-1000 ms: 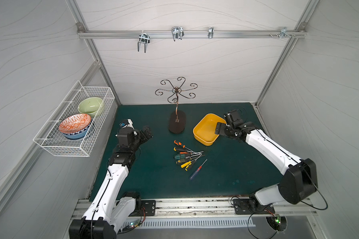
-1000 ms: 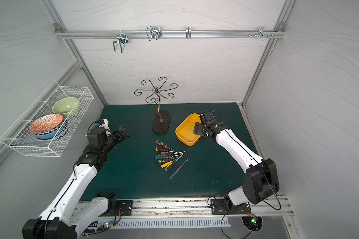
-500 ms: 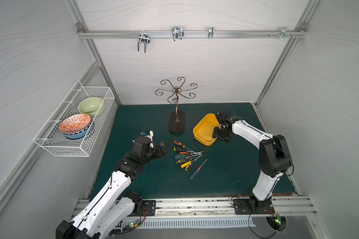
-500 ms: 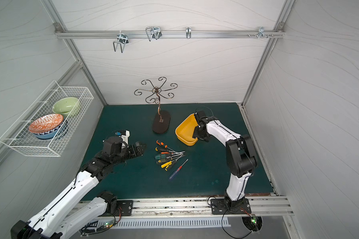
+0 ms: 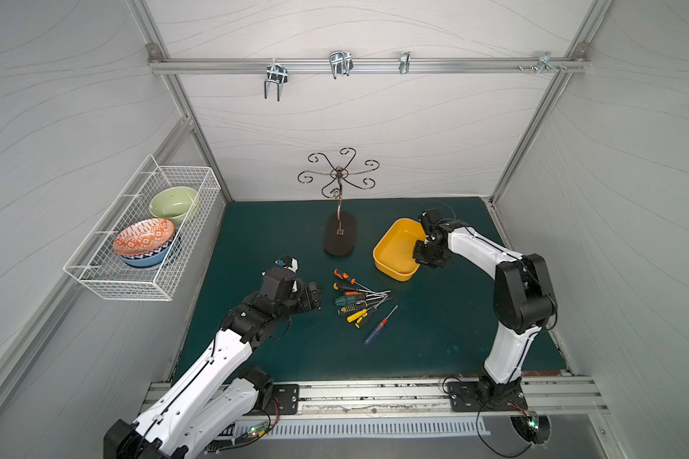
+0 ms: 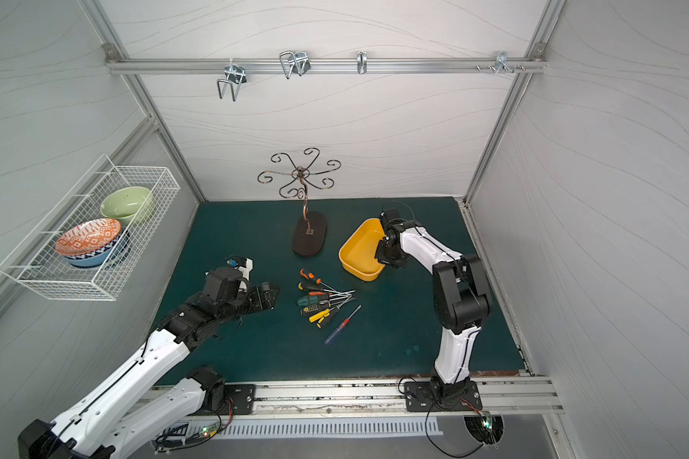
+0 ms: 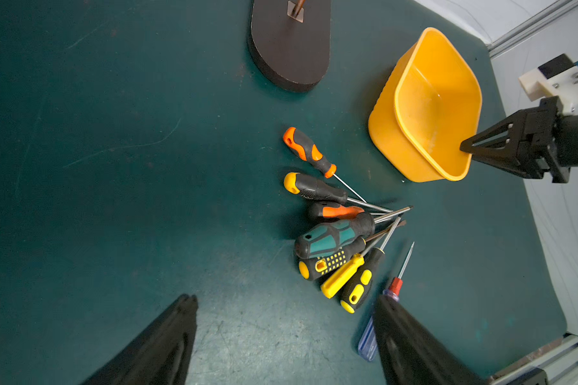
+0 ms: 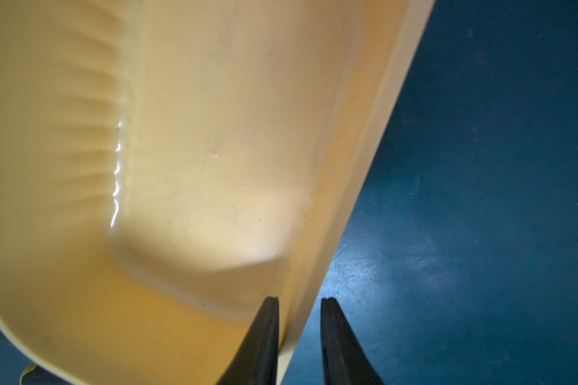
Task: Put the screwdriver on the desktop into the storage box
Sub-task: Move the storage box to the center of the board.
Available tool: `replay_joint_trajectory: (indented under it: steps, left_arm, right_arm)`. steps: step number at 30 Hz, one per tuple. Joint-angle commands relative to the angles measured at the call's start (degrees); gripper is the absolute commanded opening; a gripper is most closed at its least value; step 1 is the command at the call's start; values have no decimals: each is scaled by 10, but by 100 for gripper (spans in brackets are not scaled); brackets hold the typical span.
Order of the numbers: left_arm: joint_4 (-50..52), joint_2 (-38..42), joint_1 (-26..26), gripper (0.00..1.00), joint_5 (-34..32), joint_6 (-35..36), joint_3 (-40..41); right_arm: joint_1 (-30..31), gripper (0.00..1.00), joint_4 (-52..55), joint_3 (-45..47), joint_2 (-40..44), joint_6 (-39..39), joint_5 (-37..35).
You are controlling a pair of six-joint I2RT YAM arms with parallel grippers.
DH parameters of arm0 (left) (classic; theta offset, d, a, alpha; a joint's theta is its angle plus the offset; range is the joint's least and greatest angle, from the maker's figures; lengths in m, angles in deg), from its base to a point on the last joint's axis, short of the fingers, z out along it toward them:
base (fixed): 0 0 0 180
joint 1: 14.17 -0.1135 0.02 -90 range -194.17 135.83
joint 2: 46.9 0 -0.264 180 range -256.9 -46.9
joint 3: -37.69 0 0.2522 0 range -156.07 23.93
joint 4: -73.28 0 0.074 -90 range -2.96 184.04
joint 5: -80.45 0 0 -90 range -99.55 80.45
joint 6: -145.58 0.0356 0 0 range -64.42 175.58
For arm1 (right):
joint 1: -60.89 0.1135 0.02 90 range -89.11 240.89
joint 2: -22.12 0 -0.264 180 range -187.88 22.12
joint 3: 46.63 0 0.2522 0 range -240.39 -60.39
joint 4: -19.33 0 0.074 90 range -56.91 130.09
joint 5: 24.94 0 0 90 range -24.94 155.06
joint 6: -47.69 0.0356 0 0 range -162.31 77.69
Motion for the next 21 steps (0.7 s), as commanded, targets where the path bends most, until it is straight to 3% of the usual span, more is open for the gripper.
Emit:
replay_joint_trajectory:
  steps: [1, 13, 21]
  left_arm:
    - [5, -12, 11, 85, -26, 30, -25]
    - [35, -45, 31, 83, -43, 104, -61]
    - [63, -80, 65, 79, -32, 145, -89]
  right_arm:
    - [-6, 23, 10, 10, -14, -18, -6]
    - [-5, 11, 18, 72, 27, -67, -6]
    - [-1, 11, 34, 103, 71, -78, -21]
